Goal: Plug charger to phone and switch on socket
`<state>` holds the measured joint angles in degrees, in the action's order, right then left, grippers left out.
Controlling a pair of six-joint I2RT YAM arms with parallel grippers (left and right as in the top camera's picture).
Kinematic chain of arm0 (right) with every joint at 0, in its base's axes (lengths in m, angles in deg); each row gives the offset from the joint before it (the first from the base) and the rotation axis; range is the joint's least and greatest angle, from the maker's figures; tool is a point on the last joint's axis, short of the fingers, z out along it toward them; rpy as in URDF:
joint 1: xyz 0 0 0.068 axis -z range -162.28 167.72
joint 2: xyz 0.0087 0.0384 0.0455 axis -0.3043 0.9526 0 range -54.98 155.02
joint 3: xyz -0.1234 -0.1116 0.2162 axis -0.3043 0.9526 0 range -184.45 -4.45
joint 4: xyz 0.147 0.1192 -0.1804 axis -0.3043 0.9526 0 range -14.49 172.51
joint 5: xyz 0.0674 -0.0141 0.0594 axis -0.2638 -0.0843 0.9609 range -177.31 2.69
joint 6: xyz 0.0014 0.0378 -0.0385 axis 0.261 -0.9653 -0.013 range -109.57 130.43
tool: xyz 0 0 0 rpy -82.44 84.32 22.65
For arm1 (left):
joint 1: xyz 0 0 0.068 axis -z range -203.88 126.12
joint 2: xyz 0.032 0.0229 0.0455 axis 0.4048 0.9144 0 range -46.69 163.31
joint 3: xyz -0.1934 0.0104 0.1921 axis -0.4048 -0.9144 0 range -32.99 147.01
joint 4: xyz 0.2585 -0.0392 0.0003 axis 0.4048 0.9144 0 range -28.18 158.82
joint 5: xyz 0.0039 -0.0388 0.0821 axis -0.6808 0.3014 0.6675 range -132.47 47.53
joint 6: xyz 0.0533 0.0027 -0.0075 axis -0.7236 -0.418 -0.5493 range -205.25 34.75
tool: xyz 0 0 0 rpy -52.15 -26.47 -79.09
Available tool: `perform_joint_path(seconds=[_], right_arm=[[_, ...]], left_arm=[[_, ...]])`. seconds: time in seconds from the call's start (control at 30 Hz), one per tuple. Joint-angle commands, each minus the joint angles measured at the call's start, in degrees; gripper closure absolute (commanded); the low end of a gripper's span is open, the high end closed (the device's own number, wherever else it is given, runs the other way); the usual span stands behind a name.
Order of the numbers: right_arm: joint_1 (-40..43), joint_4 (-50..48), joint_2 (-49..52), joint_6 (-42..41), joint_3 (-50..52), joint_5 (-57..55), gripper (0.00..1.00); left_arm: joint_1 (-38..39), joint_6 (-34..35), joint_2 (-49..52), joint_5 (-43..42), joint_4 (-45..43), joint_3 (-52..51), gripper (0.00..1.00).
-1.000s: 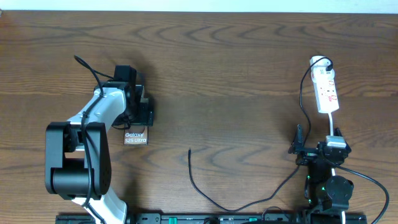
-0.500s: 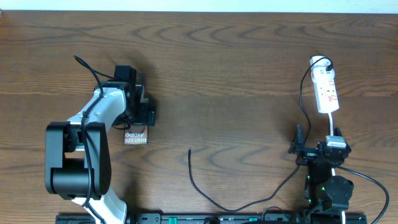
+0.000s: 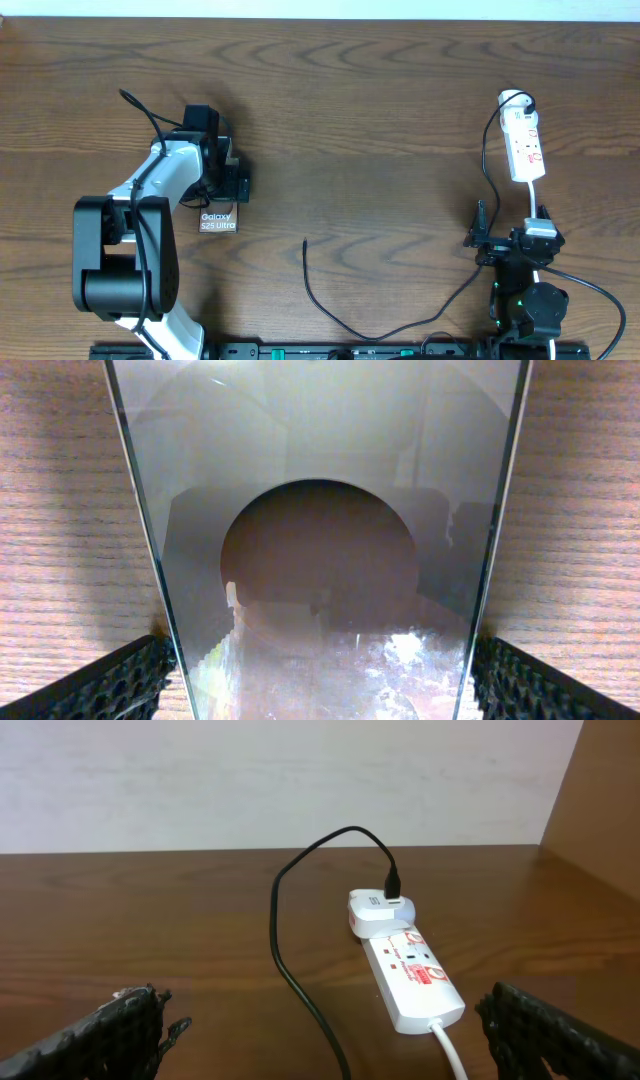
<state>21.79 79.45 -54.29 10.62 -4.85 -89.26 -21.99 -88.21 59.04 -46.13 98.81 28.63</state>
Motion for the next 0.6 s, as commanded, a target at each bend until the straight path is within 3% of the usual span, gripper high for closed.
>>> perform_joint_path(seconds=[0.0,0.57], right_arm=[[0.3,0.2,-0.3,-1.0,0.1,-0.5,0.01],[0.3,0.2,-0.3,-1.0,0.1,-0.5,0.01]], left_arm=[[-0.2,0.0,1.8,1.8,-0.1,-2.2,0.02],[-0.2,0.1,1.8,1.1,0.0,-2.2,0.02]])
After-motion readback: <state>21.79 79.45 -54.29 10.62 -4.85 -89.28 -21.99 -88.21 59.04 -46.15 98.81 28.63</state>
